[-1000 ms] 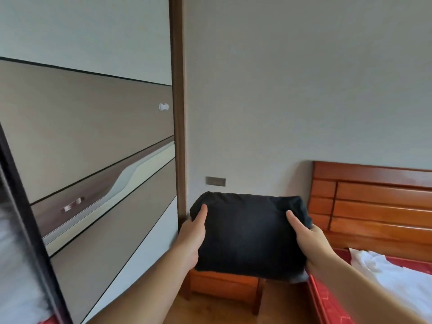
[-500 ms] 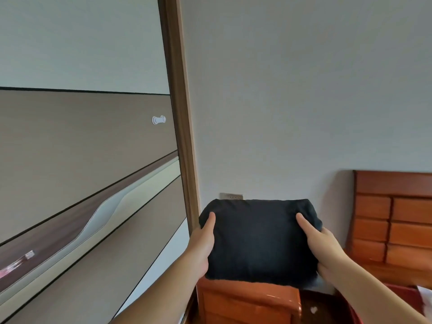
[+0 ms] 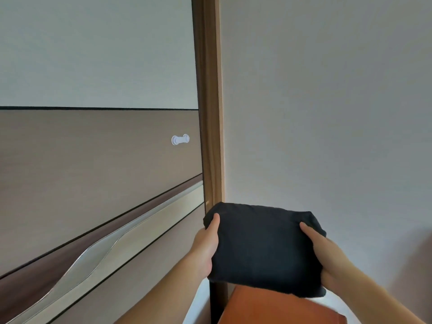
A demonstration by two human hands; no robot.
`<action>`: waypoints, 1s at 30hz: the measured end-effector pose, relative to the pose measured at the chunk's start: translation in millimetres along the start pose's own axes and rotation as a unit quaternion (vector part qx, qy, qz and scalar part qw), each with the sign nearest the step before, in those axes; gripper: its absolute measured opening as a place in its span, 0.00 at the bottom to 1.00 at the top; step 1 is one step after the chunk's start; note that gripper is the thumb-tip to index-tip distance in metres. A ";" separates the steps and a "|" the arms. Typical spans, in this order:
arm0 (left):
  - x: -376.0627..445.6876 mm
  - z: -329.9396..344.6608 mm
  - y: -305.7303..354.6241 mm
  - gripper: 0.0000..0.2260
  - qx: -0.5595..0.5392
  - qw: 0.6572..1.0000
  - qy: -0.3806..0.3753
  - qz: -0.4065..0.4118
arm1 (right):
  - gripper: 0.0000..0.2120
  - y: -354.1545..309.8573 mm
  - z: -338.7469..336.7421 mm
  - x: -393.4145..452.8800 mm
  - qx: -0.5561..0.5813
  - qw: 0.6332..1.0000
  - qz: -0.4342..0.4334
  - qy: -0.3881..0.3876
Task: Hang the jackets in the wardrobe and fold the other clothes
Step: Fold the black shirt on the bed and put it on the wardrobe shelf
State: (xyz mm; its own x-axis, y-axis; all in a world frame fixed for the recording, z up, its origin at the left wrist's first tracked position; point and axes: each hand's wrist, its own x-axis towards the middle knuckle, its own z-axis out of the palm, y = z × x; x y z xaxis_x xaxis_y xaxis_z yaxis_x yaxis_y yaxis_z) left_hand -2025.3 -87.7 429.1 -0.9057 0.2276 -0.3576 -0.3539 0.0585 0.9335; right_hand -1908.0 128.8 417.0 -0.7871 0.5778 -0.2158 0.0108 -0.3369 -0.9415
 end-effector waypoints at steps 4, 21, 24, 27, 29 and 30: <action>83.6 8.6 13.0 0.28 -0.014 1.000 -0.014 -0.013 | 0.18 -7.6 24.1 66.1 0.002 0.999 0.046 -0.019; 300.4 68.9 104.8 0.30 0.027 0.999 0.034 -0.029 | 0.21 -23.5 75.6 319.7 0.026 0.975 0.132 -0.179; 327.5 81.2 126.0 0.30 0.061 0.996 0.060 -0.019 | 0.24 -28.3 86.8 357.5 0.050 0.958 0.178 -0.220; 351.4 87.5 140.0 0.30 0.088 0.993 0.077 -0.020 | 0.18 -37.7 97.6 386.5 0.067 0.947 0.185 -0.256; 365.1 85.8 147.4 0.30 0.094 0.992 0.080 -0.023 | 0.17 -44.2 104.0 403.4 0.072 0.947 0.173 -0.262; 371.2 83.3 150.0 0.30 0.097 0.992 0.078 -0.016 | 0.17 -47.4 107.5 409.5 0.079 0.946 0.165 -0.266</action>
State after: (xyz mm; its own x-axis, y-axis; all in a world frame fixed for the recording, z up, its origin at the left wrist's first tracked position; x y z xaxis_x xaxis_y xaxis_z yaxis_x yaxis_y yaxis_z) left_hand -2395.2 86.5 438.7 -0.9249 0.0702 -0.3738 -0.3461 0.2519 0.9037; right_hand -2297.2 301.5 401.0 -0.9563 -0.0204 -0.2918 0.2519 -0.5646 -0.7860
